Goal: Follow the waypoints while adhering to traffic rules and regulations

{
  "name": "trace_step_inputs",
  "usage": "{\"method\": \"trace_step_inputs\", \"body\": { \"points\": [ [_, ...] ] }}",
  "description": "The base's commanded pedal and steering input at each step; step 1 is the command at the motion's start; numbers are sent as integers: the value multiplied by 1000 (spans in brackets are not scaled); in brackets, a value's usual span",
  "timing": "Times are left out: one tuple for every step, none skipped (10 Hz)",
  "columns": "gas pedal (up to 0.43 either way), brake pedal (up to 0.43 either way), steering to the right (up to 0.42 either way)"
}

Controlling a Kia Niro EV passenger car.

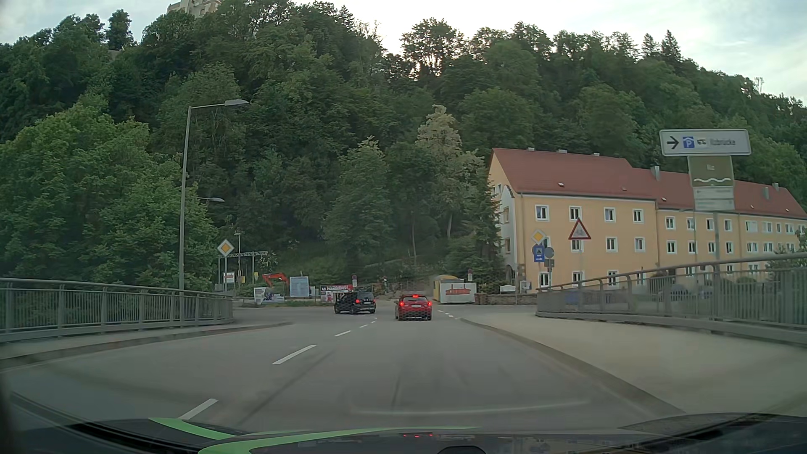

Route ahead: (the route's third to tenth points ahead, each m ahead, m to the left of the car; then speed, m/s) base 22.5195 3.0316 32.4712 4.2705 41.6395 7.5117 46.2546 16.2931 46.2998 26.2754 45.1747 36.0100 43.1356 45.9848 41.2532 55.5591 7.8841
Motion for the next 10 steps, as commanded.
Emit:
{"method": "trace_step_inputs", "body": {
  "points": [
    [138,0,7],
    [138,0,5],
    [138,0,4],
    [130,0,4],
    [47,0,4],
    [28,0,4],
    [28,0,4],
    [20,0,4],
    [0,0,4],
    [0,0,4]
  ]
}}
